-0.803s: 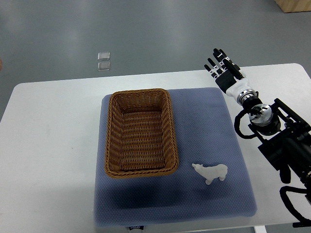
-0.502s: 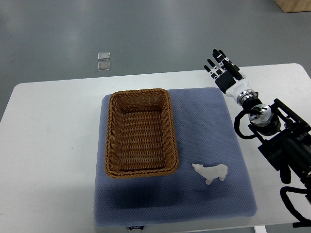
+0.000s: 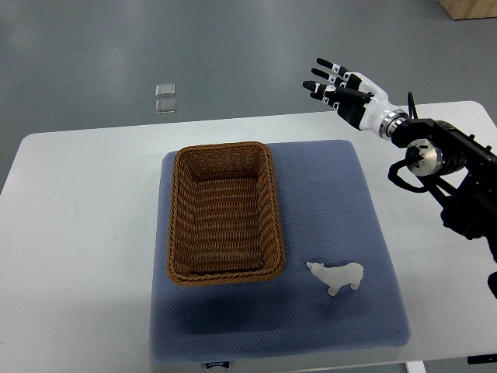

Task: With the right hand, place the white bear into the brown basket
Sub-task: 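Move the right hand over the table toward the white bear figurine, then lower the right hand onto the white bear and close fingers around it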

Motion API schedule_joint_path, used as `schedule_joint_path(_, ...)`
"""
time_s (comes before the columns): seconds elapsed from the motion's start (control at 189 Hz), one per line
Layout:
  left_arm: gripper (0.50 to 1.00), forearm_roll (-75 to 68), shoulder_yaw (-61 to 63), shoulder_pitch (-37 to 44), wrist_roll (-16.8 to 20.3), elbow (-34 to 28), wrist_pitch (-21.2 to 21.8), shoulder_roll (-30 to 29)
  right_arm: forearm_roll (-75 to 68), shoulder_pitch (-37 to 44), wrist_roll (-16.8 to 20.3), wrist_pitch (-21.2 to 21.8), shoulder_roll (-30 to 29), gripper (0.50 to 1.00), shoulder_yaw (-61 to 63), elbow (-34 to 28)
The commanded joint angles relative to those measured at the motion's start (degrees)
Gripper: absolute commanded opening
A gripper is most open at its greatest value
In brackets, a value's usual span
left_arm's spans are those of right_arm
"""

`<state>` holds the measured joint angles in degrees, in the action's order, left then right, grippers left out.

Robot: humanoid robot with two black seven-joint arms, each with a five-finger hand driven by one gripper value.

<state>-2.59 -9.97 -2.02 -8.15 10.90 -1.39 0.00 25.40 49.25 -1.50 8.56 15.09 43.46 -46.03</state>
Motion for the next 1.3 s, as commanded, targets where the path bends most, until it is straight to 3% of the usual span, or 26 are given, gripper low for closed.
schedule_joint_path(0.0,1.000,-0.05,0.04,-0.09,-0.02,0.09,-0.01,0.00,5.45,6.39,0.53,1.99,4.42,0.924,-10.59,-1.35)
schedule_joint_path(0.306,1.000,-0.05,0.04,-0.09,0.07,1.41,-0.10,0.00,5.71,28.89,5.98,16.58,12.07,0.926,-41.97,-4.60)
schedule_joint_path(0.47,1.000,-0.05,0.04,-0.18,0.07,2.73,-0.10,0.00,6.50,39.25,11.08,22.03,18.48,0.926,-54.35,-17.69)
schedule_joint_path(0.623,1.000,-0.05,0.04,-0.62,-0.02,3.43,-0.01,0.00,6.59,49.36,12.22,24.66,23.23,0.926,-65.96,-31.04)
schedule_joint_path(0.776,1.000,0.04,0.04,-0.97,-0.02,3.34,-0.01,0.00,6.32,54.29,13.01,25.02,28.68,0.926,-71.24,-42.30)
schedule_joint_path(0.987,1.000,0.04,0.04,-0.97,-0.02,3.34,-0.01,0.00,6.15,52.53,12.40,23.61,34.31,0.924,-70.97,-45.91)
schedule_joint_path(1.056,1.000,-0.05,0.04,-0.97,-0.02,3.26,-0.01,0.00,5.71,50.95,11.87,21.41,35.89,0.921,-70.71,-47.31)
schedule_joint_path(1.193,1.000,0.04,0.04,-0.97,-0.02,2.99,-0.01,0.00,5.62,47.61,6.78,16.41,36.77,0.919,-70.54,-49.86)
schedule_joint_path(1.294,1.000,0.04,0.13,-0.97,-0.02,2.99,-0.01,0.00,5.71,44.10,5.98,12.98,36.86,0.919,-68.34,-50.30)
